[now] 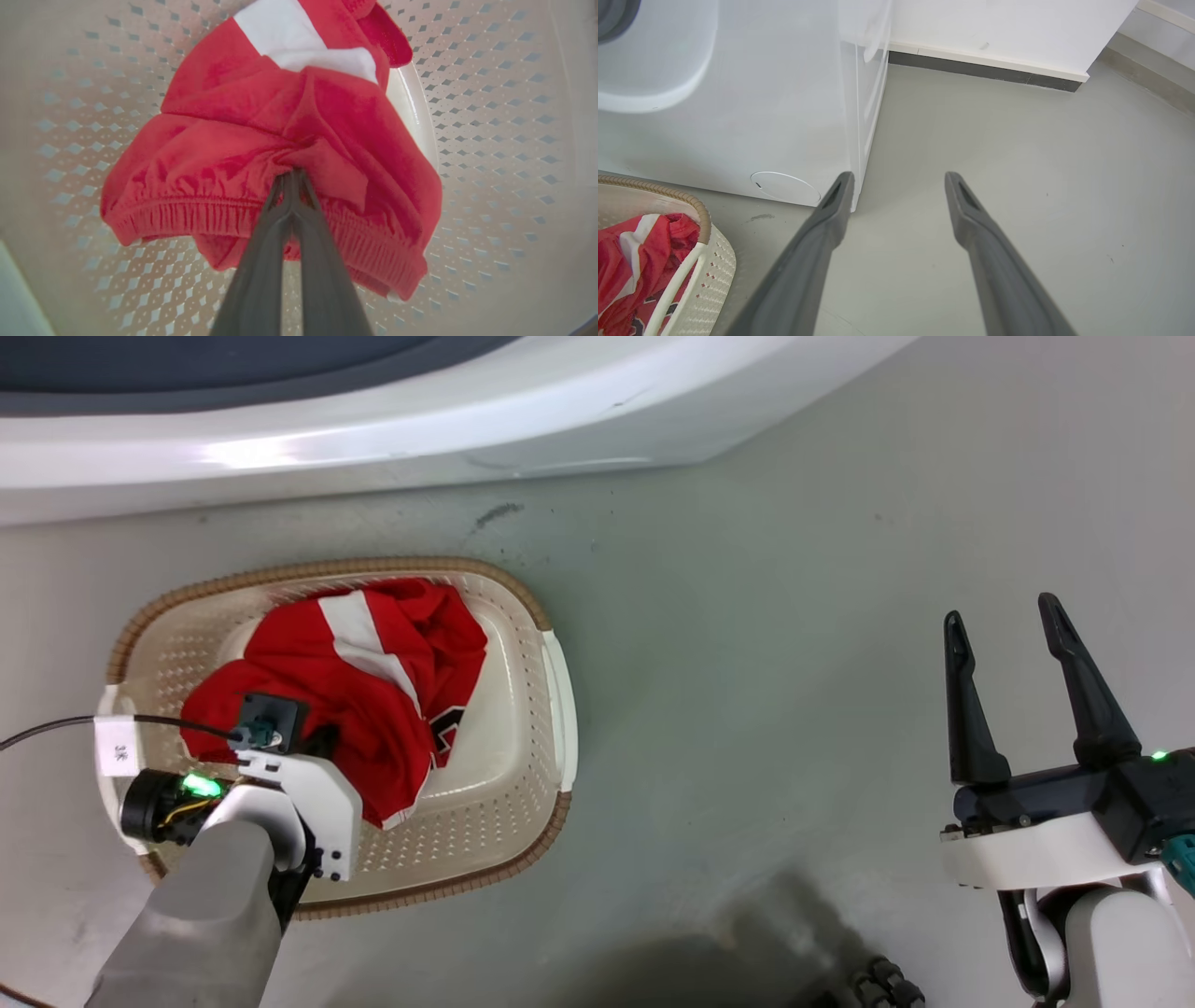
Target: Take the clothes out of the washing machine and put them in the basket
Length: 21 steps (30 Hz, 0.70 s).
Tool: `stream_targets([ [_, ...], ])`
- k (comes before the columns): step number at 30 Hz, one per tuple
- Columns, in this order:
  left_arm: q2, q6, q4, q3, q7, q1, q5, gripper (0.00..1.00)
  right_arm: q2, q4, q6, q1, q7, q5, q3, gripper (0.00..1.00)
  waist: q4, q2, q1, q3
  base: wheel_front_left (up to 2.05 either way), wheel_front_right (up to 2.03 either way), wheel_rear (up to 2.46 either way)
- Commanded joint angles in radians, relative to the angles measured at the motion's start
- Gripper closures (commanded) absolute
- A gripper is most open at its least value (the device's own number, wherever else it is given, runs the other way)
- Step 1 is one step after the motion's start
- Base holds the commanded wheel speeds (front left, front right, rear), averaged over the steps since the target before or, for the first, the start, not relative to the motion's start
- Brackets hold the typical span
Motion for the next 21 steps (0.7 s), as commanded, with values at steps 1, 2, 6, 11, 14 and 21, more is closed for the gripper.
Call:
stream_targets([
  [1,-0.004,-0.002,0.007,-0.002,-0.007,-0.01,0.006,1.0,0.001,-0.006,-0.001,-0.009,-0.003,0.004,0.001,0.0,-0.011,0.0,-0.0003,0.019,0.0,0.0,0.0],
  [2,-0.007,-0.003,0.02,-0.007,-0.009,-0.019,0.007,1.0,0.001,-0.006,-0.001,-0.011,-0.003,0.005,0.001,0.0,-0.011,0.0,-0.0003,0.022,0.0,0.0,0.0],
  [6,-0.023,-0.011,0.056,-0.011,-0.023,-0.049,-0.003,1.0,0.001,-0.007,-0.001,-0.017,-0.003,0.008,0.001,0.0,-0.006,0.0,-0.0003,0.031,0.0,0.0,0.0],
  [11,-0.036,-0.012,0.079,-0.022,-0.041,-0.058,-0.001,0.0,0.001,0.005,-0.001,-0.022,-0.003,0.006,0.005,0.0,0.005,0.0,-0.0003,0.013,0.0,0.0,0.0],
  [14,-0.04,-0.013,0.083,-0.024,-0.053,-0.043,-0.003,0.0,0.001,0.015,-0.001,-0.028,-0.003,0.006,0.007,0.0,0.01,0.0,-0.0003,-0.018,0.0,0.0,0.0],
  [21,-0.049,-0.014,0.015,0.005,-0.067,0.005,-0.026,0.0,0.001,0.059,-0.001,-0.015,-0.003,0.001,0.006,0.0,0.037,0.0,-0.0003,-0.16,0.0,0.0,0.0],
])
